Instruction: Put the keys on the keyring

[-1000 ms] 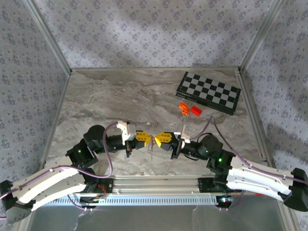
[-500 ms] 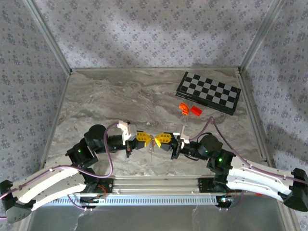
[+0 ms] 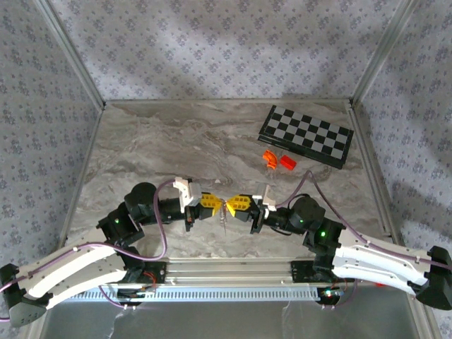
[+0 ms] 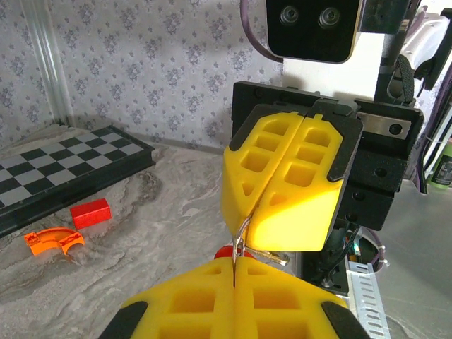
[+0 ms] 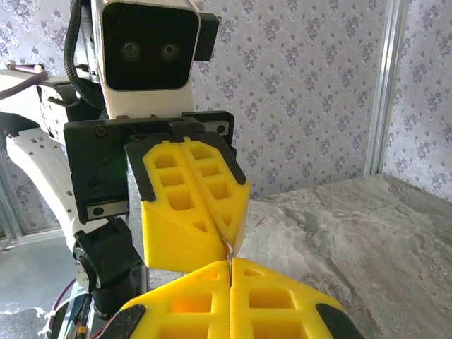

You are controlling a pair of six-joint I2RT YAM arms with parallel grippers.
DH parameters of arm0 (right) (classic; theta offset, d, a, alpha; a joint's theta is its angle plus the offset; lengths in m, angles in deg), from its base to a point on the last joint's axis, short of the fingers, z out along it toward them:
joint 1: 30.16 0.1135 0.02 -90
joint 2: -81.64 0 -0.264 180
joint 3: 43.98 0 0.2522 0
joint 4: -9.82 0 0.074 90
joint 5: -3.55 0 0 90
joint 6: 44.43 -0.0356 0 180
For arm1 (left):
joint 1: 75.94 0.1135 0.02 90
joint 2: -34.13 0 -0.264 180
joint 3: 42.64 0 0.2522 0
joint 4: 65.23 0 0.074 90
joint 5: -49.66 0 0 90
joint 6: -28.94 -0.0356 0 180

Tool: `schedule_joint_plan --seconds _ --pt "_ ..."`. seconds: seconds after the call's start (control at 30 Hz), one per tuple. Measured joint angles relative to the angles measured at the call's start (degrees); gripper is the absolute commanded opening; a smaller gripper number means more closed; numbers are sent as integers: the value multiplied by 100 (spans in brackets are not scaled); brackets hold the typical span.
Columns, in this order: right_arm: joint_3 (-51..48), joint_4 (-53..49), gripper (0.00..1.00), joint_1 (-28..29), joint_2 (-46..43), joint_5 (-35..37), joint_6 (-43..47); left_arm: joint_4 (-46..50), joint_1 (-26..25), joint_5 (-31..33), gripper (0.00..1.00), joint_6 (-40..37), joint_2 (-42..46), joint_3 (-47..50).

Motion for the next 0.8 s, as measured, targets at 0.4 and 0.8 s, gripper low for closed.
schedule_joint_plan --seconds 0.4,0.8 --pt "109 -133 0 101 52 61 216 111 2 -4 0 -2 -9 -39" --pt "138 -334 0 120 -7 109 345 243 2 -101 0 -2 -44 -129"
